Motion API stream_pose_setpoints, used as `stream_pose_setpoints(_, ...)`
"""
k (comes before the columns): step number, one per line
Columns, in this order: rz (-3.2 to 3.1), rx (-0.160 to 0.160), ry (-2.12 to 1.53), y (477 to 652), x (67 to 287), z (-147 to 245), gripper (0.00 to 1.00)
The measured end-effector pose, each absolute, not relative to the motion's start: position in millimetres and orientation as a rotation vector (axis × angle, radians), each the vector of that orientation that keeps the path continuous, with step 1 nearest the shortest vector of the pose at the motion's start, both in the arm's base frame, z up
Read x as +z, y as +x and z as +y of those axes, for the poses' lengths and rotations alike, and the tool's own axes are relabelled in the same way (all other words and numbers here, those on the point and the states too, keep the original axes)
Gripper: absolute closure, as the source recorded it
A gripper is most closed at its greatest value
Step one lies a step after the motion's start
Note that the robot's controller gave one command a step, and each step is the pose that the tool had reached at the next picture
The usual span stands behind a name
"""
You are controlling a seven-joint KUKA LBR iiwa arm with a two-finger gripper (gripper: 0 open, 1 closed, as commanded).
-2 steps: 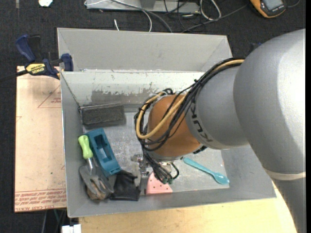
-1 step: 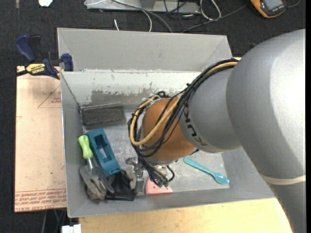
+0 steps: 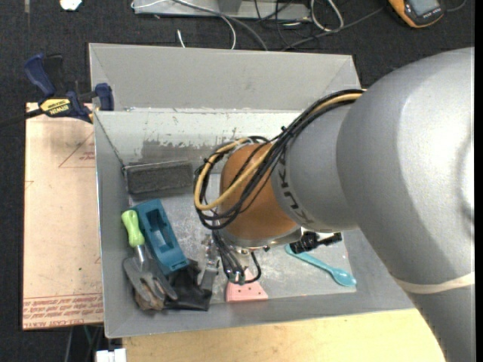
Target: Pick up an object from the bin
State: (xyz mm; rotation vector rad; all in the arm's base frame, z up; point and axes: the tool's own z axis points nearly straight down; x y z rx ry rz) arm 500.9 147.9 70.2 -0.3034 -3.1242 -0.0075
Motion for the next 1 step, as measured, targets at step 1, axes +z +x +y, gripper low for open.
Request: stream_pose_setpoints(1,-3.132,-0.002,-0.315,498.3,70.4,158.3,1.00)
